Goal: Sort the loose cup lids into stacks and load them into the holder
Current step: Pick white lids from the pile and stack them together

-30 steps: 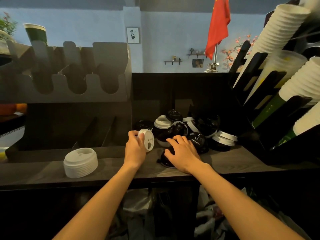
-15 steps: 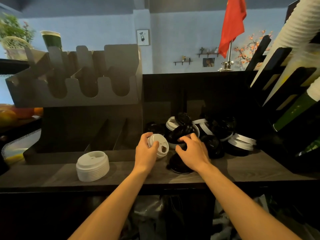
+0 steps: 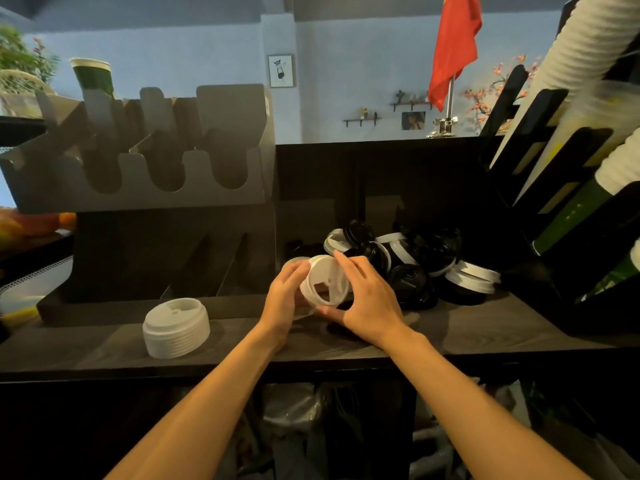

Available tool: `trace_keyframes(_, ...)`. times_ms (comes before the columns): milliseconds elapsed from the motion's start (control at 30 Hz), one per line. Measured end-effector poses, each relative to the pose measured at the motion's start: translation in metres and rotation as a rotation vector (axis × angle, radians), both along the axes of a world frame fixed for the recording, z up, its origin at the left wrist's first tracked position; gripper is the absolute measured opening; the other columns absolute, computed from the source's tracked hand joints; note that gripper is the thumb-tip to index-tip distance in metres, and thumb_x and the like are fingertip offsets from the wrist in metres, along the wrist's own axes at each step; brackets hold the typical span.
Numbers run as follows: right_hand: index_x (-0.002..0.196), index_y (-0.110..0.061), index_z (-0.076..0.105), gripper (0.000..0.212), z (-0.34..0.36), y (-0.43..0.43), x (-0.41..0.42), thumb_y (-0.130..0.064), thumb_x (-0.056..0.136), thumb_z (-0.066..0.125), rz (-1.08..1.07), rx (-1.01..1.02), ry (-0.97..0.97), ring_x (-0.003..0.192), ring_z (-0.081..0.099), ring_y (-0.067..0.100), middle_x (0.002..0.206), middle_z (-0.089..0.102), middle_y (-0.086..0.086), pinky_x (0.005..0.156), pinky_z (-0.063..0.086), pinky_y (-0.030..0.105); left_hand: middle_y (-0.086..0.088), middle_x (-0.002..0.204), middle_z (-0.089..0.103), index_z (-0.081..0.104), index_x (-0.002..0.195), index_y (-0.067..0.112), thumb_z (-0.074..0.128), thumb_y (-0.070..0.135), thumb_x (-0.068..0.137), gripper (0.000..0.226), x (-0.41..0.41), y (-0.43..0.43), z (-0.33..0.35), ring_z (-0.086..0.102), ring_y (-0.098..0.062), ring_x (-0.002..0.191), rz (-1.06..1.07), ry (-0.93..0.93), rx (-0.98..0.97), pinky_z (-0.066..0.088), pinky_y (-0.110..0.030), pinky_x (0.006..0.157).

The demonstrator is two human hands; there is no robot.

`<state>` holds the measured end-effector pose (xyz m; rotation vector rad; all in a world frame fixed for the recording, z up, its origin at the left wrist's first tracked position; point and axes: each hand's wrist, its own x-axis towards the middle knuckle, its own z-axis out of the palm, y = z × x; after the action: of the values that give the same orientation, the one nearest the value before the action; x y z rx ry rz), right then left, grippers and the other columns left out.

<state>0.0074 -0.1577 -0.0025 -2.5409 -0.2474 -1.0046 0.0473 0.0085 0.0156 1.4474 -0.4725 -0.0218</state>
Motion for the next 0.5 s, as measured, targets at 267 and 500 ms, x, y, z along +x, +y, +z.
trace_keyframes(267, 0.158, -0.024, 0.017, 0.104, -0.0009, 0.0036, 0.0007, -0.053, 0.077, 0.077, 0.107, -0.03, -0.008, 0.139, 0.032, 0.014, 0.154, 0.024, -0.007, 0.111, 0.041, 0.037, -0.015, 0.1, 0.076, 0.076, 0.099, 0.016, 0.05, 0.031, 0.104, 0.03, 0.0004, 0.0022, -0.003, 0.068, -0.03, 0.09, -0.043, 0.051, 0.05, 0.054, -0.041, 0.082)
trace_keyframes(500, 0.141, -0.019, 0.047, 0.1, 0.0022, 0.0033, -0.005, -0.075, 0.064, 0.074, -0.006, -0.01, -0.121, 0.113, 0.046, 0.013, 0.128, 0.044, -0.003, 0.09, 0.05, 0.028, -0.015, 0.108, 0.074, 0.071, 0.111, 0.016, 0.039, 0.03, 0.109, 0.035, -0.002, 0.0023, -0.004, 0.069, -0.023, 0.093, -0.057, 0.104, 0.007, 0.057, -0.034, 0.081)
